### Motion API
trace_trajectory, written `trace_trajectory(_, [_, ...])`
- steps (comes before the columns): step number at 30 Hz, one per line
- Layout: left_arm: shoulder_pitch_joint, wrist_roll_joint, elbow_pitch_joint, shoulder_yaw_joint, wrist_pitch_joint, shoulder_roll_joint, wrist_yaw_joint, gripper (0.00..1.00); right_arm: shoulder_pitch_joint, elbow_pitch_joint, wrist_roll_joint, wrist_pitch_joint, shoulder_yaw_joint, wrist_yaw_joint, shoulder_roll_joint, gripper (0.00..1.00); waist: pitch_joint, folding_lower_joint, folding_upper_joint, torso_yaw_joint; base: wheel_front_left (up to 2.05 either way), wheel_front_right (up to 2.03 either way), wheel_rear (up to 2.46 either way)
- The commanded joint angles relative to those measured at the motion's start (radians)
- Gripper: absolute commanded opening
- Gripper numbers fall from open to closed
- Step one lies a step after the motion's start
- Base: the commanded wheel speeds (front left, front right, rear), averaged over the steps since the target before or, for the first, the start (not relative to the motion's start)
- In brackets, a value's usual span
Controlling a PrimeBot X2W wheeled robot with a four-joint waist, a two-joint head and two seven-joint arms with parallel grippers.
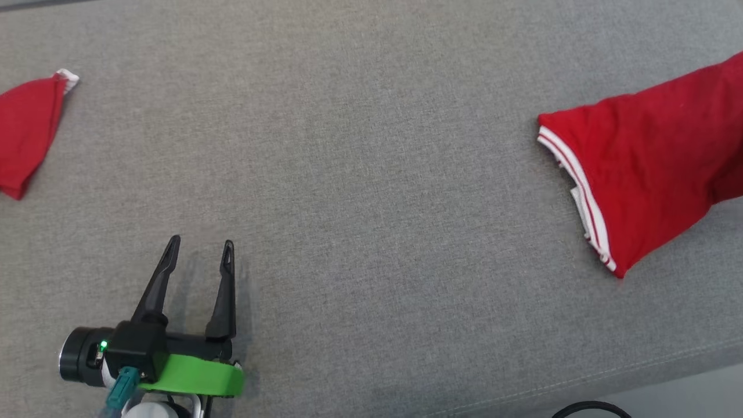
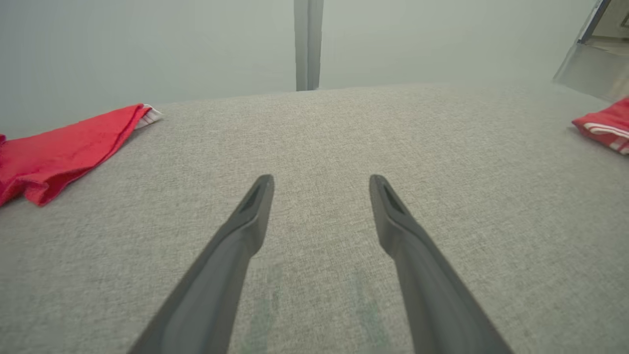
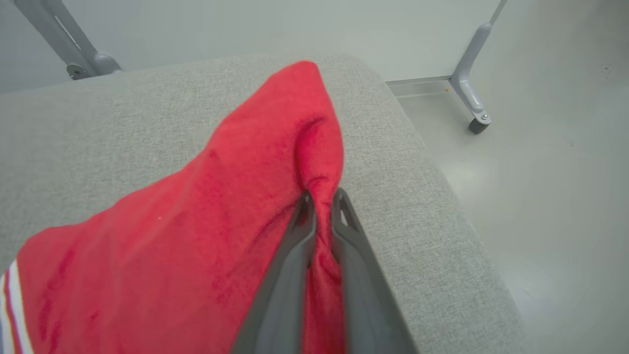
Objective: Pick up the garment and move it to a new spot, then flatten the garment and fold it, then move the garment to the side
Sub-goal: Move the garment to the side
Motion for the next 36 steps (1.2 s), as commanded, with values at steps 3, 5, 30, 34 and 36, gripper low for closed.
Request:
trace_trajectory(3, [-0.052, 0.027, 0.014, -0.041, 0.000, 0.045, -0.007, 1.00, -0.095, 0.110, -0.026, -0.063, -0.048, -0.002, 0.021, 0.00, 0.137, -0.0001, -0.0001, -0.071, 0.00, 0.00, 0.00])
trace_trajectory(5, [-0.063, 0.029, 0.013, -0.049, 0.000, 0.058, -0.006, 1.00, -0.129, 0.163, -0.037, -0.083, -0.063, -0.002, 0.022, 0.00, 0.153, -0.0001, -0.0001, -0.067, 0.00, 0.00, 0.00])
trace_trajectory(30, [0.060, -0.031, 0.042, -0.010, 0.000, -0.004, 0.002, 1.00, 0.112, -0.264, -0.552, -0.262, -0.431, -0.002, 0.154, 1.00, -0.151, -0.0001, -0.0001, 0.001, 0.00, 0.00, 0.00])
trace_trajectory(34, [0.100, -0.054, 0.066, -0.001, 0.000, -0.013, 0.007, 1.00, 0.316, -0.458, -0.610, -0.262, -0.459, -0.002, 0.192, 1.00, -0.239, -0.0001, -0.0001, 0.051, 0.00, 0.00, 0.00])
trace_trajectory(36, [0.114, -0.056, 0.076, 0.002, 0.000, -0.015, 0.008, 1.00, 0.418, -0.535, -0.629, -0.262, -0.474, -0.002, 0.236, 1.00, -0.271, -0.0001, -0.0001, 0.077, 0.00, 0.00, 0.00])
